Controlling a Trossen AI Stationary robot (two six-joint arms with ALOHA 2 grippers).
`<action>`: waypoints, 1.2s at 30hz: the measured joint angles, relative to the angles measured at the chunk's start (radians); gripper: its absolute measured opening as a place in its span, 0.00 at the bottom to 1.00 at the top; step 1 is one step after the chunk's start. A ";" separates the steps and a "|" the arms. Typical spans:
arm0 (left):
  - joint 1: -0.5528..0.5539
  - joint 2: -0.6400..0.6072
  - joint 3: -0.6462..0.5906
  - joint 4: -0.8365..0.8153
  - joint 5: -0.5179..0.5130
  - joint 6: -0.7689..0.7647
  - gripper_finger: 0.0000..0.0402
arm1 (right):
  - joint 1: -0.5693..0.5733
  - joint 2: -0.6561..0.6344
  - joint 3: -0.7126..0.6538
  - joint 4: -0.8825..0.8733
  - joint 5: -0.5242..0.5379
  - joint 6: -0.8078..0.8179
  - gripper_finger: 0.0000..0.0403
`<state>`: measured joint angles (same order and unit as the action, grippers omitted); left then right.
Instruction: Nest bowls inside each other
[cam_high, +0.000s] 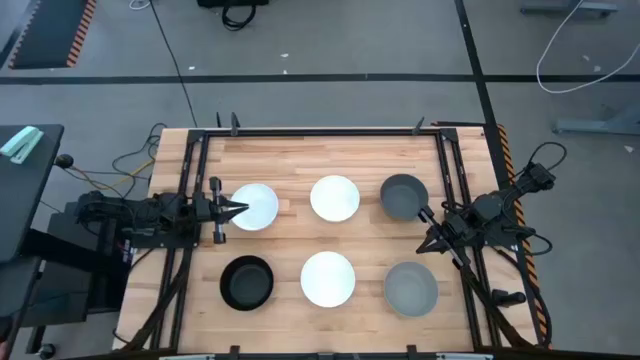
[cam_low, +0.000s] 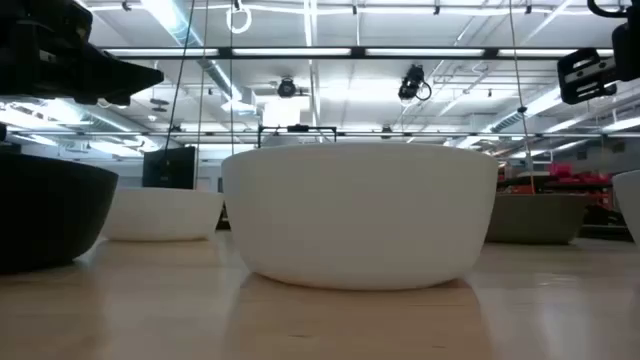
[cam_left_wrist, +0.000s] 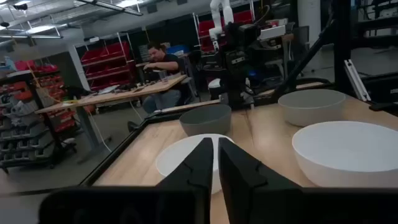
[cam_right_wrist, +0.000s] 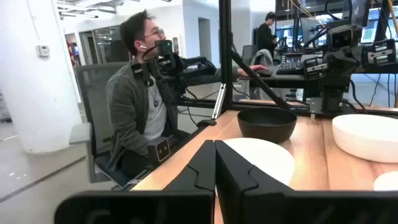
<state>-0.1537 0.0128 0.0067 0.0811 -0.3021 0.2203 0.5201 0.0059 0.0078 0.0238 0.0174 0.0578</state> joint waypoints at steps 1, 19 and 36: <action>0.000 0.000 0.000 0.000 0.000 0.000 0.09 | 0.000 0.000 0.000 0.000 0.000 0.000 0.02; 0.000 0.000 0.000 0.000 0.000 0.000 0.08 | 0.000 0.000 0.000 0.000 0.000 0.000 0.02; 0.000 0.000 0.000 0.000 0.000 0.000 0.07 | 0.000 0.000 0.000 0.000 0.000 0.000 0.02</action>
<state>-0.1536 0.0128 0.0067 0.0811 -0.3019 0.2203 0.5198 0.0059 0.0078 0.0238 0.0174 0.0578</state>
